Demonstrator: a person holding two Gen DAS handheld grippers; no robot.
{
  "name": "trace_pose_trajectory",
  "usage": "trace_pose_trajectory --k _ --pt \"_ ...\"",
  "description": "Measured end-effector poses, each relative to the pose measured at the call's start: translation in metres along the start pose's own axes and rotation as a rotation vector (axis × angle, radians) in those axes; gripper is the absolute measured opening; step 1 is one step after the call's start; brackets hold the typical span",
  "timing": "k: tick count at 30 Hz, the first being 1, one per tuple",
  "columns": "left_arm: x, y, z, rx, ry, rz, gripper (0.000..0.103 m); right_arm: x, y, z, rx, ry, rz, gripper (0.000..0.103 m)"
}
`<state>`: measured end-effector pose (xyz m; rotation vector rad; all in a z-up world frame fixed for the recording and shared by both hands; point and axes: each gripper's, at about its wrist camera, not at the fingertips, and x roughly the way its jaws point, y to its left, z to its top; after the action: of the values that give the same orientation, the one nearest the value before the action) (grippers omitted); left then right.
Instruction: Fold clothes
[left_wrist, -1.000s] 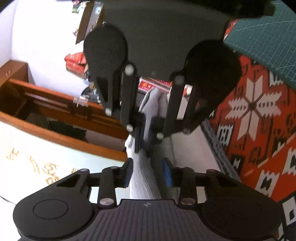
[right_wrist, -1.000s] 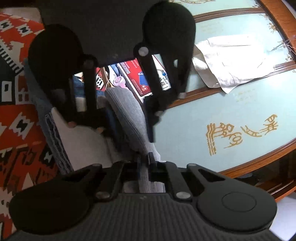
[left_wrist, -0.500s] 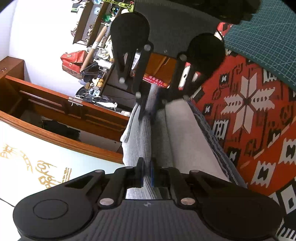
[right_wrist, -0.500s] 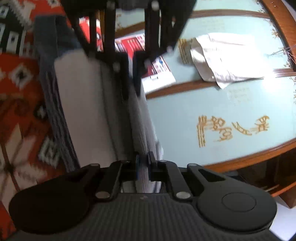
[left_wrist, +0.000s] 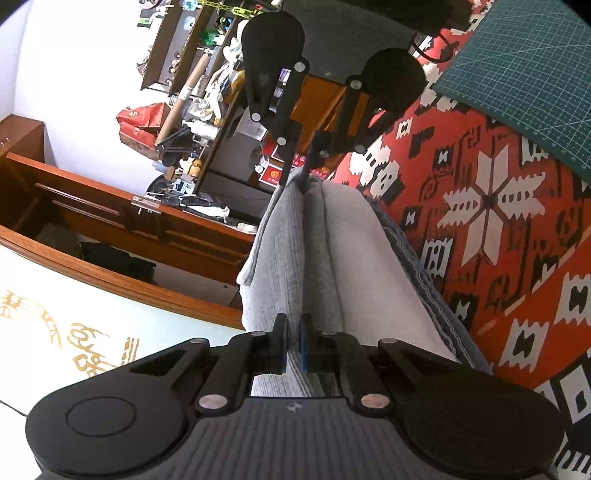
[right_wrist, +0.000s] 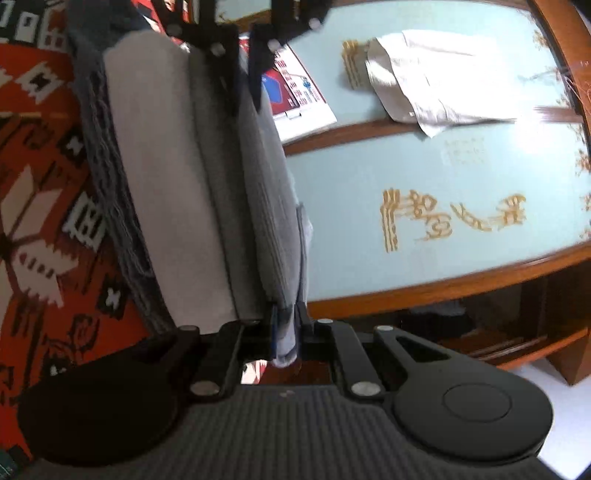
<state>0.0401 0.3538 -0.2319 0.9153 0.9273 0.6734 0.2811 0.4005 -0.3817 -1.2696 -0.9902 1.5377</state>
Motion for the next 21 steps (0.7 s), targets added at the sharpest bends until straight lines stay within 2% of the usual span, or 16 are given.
trace_pose_trajectory --k 7,12,21 --pt "-0.004 0.001 -0.005 0.021 0.014 -0.001 0.010 0.011 -0.008 -0.026 0.001 0.027 0.016 0.006" --pt "-0.010 0.002 -0.014 0.032 0.029 -0.010 0.010 0.012 -0.007 -0.046 -0.029 0.012 0.019 0.006" --pt "-0.023 0.000 -0.028 0.075 0.050 -0.033 0.007 0.005 -0.002 -0.060 -0.037 0.029 0.022 0.006"
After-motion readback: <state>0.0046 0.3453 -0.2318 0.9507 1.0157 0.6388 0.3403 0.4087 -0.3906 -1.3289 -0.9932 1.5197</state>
